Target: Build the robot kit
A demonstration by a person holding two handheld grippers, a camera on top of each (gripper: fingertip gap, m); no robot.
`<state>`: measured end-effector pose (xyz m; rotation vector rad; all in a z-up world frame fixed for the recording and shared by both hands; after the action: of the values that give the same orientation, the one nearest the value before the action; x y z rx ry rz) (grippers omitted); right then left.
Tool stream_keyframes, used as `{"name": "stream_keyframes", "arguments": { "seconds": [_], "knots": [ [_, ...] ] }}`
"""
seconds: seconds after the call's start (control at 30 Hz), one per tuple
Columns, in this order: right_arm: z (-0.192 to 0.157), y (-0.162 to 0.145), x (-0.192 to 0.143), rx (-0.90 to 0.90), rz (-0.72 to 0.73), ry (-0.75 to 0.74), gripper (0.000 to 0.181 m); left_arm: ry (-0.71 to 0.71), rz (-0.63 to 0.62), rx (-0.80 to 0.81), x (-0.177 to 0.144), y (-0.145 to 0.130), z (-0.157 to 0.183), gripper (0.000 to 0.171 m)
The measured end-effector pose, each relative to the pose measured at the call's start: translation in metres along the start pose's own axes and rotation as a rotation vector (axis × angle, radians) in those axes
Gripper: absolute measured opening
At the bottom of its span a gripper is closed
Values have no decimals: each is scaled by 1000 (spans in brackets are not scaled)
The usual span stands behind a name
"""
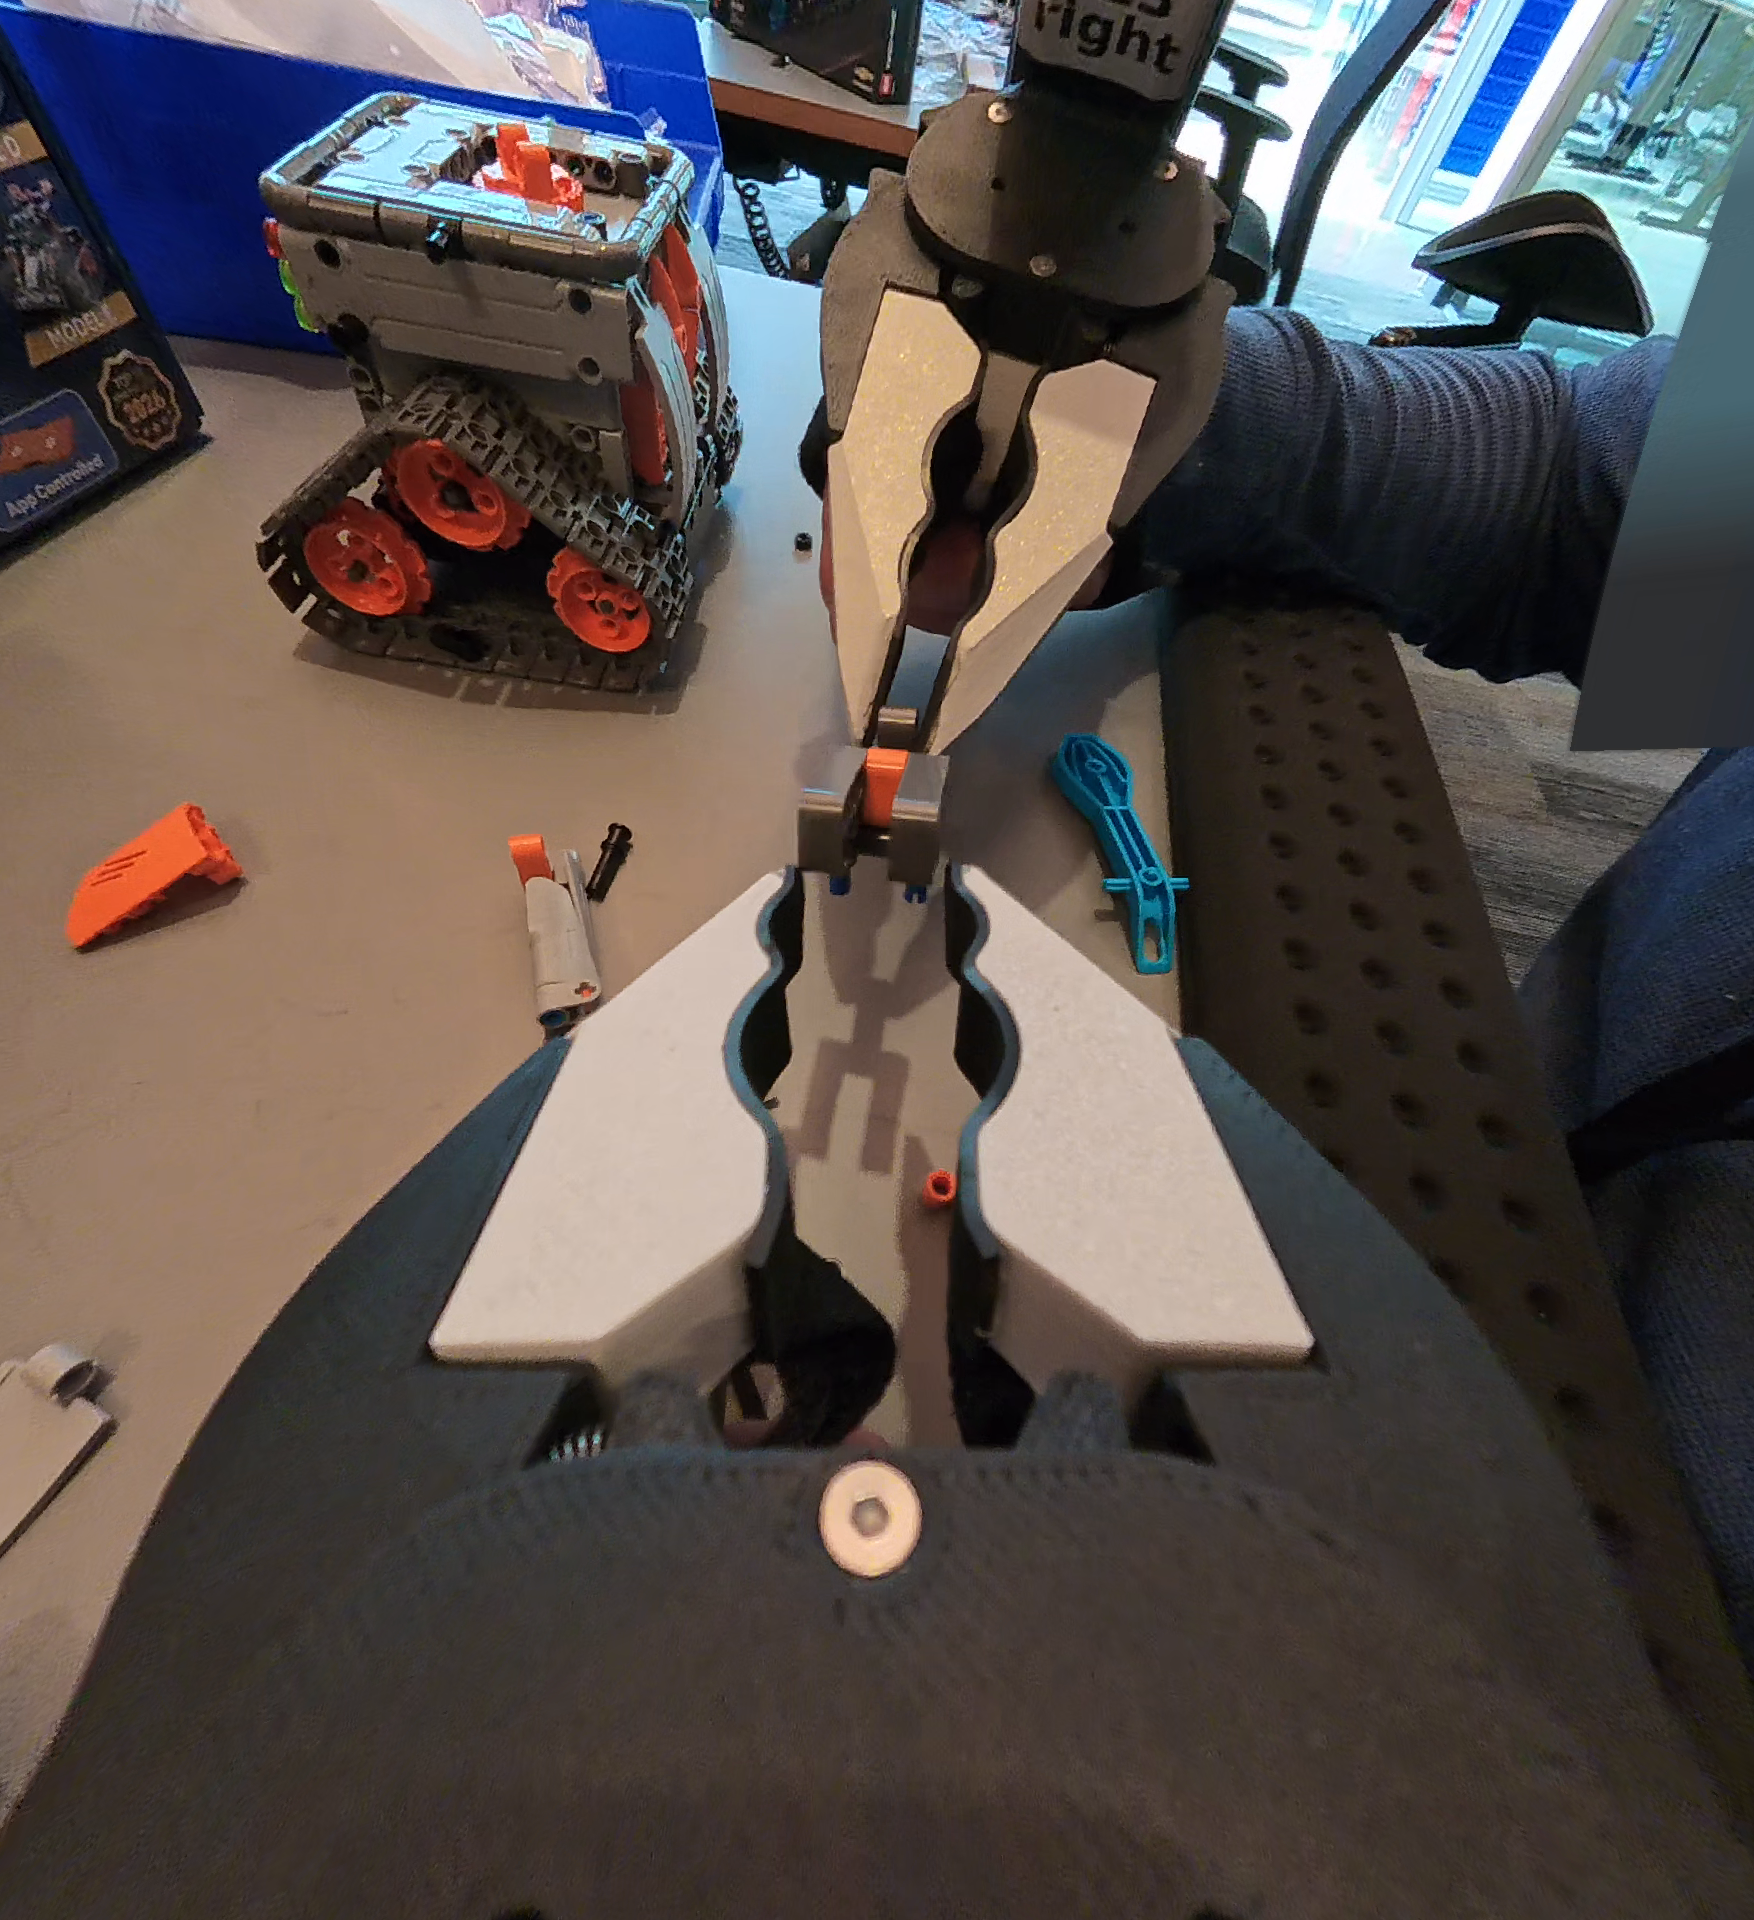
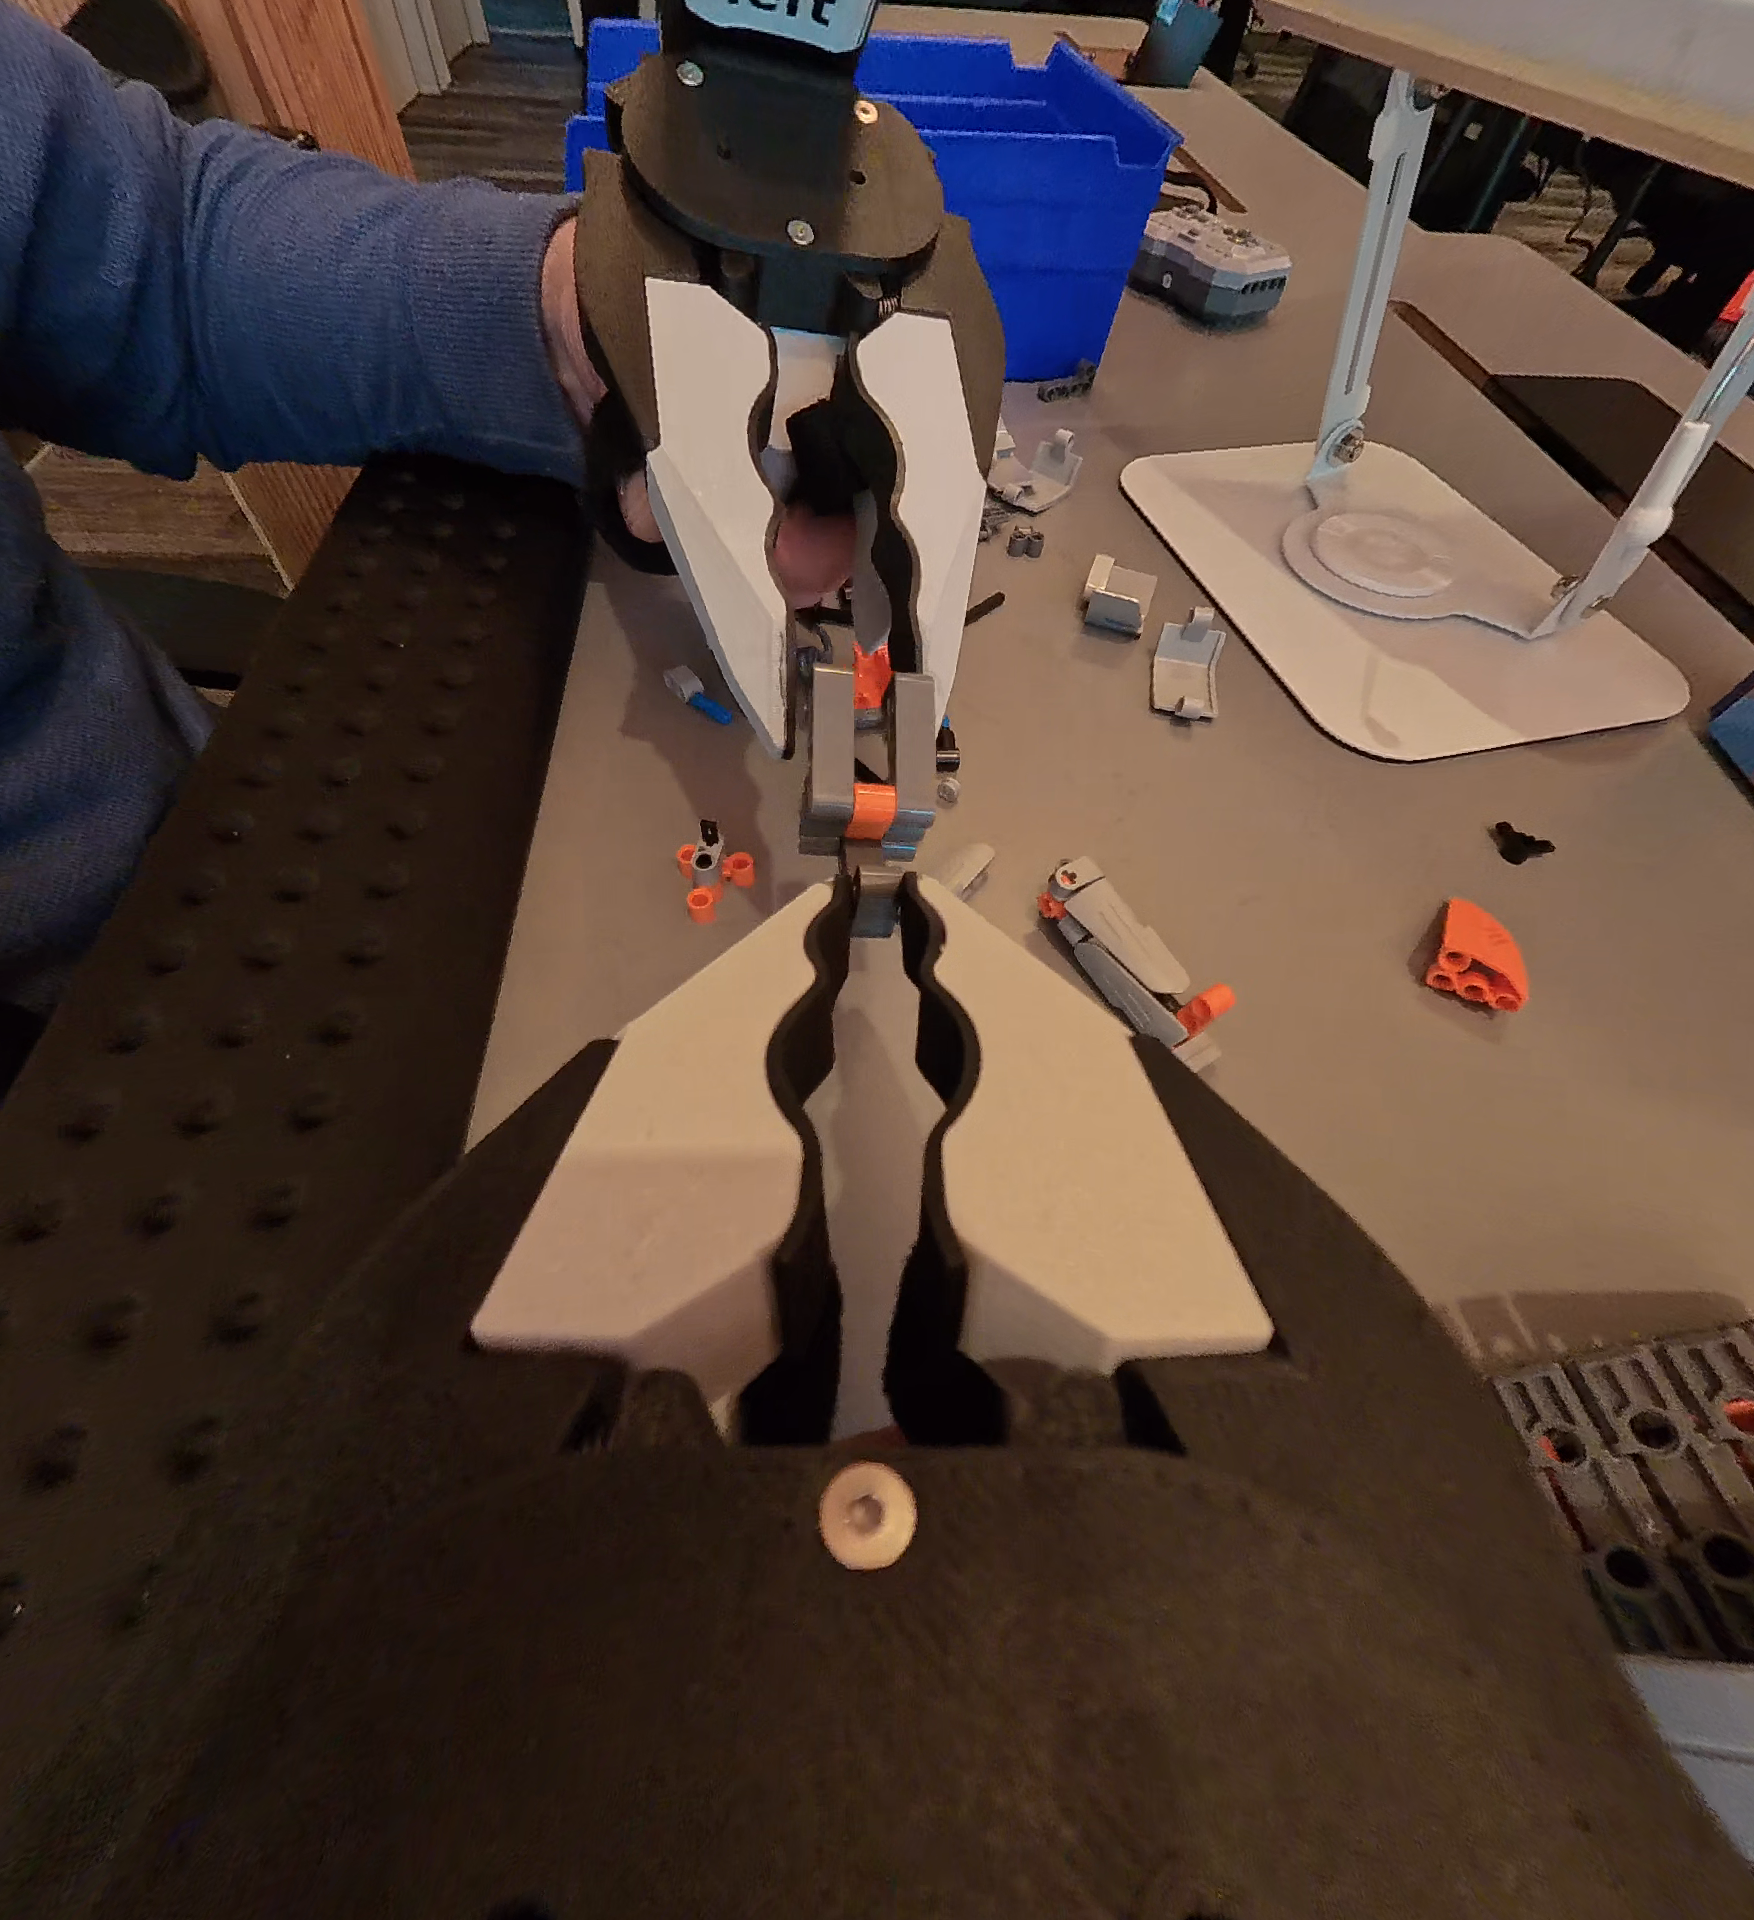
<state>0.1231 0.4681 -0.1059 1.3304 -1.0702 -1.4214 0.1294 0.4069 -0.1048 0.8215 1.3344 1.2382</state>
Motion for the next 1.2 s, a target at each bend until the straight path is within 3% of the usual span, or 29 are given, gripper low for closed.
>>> {"name": "stream_keyframes", "arguments": {
  "seconds": [0.4,0.97,1.2],
  "knots": [
    [3,1,-1,0,8,-14,6,38,2,45,-4,2,-5,29],
    [23,23,-20,111,168,-76,6,99,12,82,-10,5,-15,31],
    [24,23,-20,101,162,-86,6,116,15,120,-8,8,-14,31]
  ]
}}
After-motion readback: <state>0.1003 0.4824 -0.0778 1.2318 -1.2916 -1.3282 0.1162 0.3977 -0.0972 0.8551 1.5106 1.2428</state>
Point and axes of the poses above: each gripper's, where its closed fingertips meet, x out along the fingers, y out of its top, z = x × y across the jaws, the point moved 2 cm from there along -x, back along the fingers, and after that the axes turned 9 degrees about z, right-handed, at the moved point
